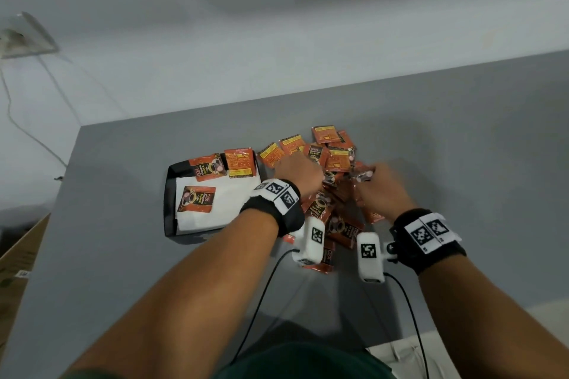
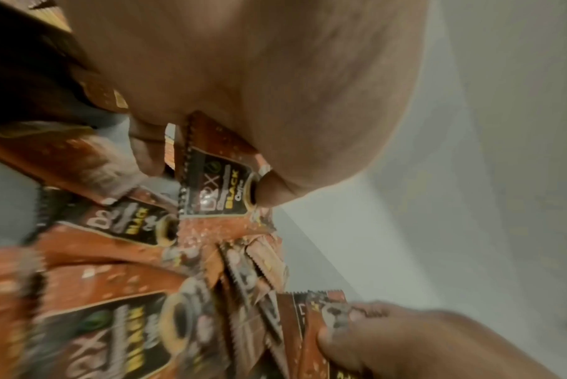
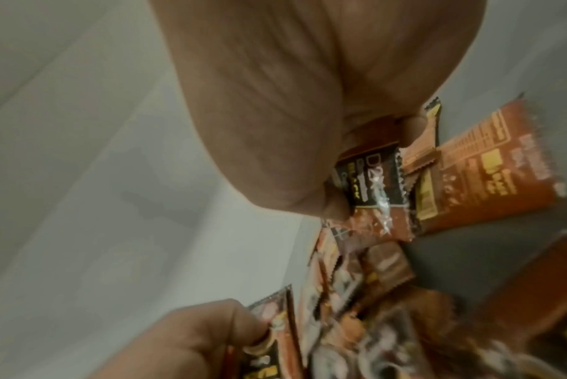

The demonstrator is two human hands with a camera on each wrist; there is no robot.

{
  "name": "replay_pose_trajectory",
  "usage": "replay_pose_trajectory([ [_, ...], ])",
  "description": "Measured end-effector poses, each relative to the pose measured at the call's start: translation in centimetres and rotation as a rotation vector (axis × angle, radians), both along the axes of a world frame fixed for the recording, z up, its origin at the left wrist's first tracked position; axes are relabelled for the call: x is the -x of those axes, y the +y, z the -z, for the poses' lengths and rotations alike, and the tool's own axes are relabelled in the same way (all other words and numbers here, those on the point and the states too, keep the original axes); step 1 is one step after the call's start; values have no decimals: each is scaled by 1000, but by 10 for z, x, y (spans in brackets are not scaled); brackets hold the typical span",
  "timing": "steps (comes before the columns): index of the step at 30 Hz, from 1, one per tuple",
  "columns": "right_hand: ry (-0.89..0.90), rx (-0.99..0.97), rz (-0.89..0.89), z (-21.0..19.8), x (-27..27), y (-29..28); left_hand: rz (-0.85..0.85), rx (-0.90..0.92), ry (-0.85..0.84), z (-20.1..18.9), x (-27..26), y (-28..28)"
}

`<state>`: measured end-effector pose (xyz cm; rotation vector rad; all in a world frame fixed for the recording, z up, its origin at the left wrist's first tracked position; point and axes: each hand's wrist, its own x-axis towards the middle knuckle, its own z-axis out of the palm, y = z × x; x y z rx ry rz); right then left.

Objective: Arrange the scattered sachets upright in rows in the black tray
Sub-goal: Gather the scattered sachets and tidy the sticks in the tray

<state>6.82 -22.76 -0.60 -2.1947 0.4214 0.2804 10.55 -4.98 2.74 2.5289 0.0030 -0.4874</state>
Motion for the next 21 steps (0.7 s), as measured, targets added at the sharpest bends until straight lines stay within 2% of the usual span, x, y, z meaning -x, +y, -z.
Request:
replay_pose_trajectory([
  [3,7,-203,57,-18,-14,-4,2,13,-15,-11,-22,-7],
  [5,-10,-227,120,-23,-31,-4,-2,30,20,-17,-34,-13],
  [8,16,-180,89,-29,-52,5,6,-45,64,-22,-46,-19],
  [10,50,-103,0,-28,-63,11,31,-85,76,-20,-49,-19],
  [12,97,66,-139,-24,-69,17,57,-117,81,-18,-50,-19],
  [15,86,235,-269,-19,-70,23,66,-125,76,-12,-49,-18],
  [18,35,309,-308,-15,-69,25,75,-117,72,-12,-47,-15],
  [21,53,351,-343,-17,-66,25,63,-3,51,-14,-42,-9],
])
